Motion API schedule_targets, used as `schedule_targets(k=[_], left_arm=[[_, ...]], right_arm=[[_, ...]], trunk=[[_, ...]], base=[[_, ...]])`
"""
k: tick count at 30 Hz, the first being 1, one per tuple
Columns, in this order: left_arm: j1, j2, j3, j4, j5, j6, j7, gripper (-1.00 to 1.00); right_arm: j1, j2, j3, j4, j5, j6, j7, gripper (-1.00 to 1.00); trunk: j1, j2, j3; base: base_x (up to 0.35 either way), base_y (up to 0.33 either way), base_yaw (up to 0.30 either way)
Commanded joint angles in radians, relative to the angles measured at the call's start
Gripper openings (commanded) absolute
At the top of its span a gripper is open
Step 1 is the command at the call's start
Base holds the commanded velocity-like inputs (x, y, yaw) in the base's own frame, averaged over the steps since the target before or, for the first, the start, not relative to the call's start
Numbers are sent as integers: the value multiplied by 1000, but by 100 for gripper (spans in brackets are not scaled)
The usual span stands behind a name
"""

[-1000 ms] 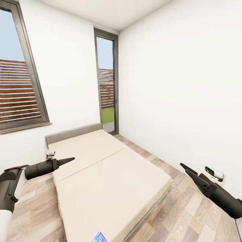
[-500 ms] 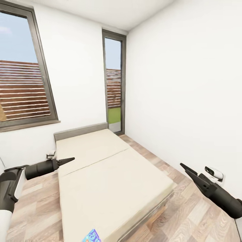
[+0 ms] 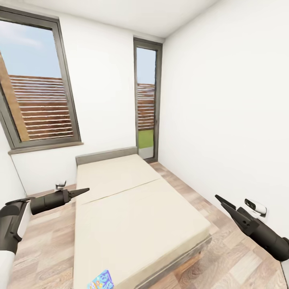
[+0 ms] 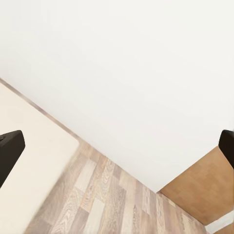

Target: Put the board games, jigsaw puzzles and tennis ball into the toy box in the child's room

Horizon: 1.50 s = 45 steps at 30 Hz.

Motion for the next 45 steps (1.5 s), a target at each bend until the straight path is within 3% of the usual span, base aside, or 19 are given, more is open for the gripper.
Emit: schedule_targets(k=[1,15,45], left_arm=[[-1,-1,0,0,1,10,-3,100],[0,-8,0,0,0,10,-4,100],[0,-6,0,0,0,10,-4,100]], right_arm=[[0,0,-1,0,-4,9,2,100],[0,1,1,0,-3,9,-6,100],[0,1,4,1,15,9,-57,100]], trunk=[[0,-1,0],[0,-1,7],[0,-1,22]], base=[[0,-299,221],[0,-265,221],[0,-10,220]])
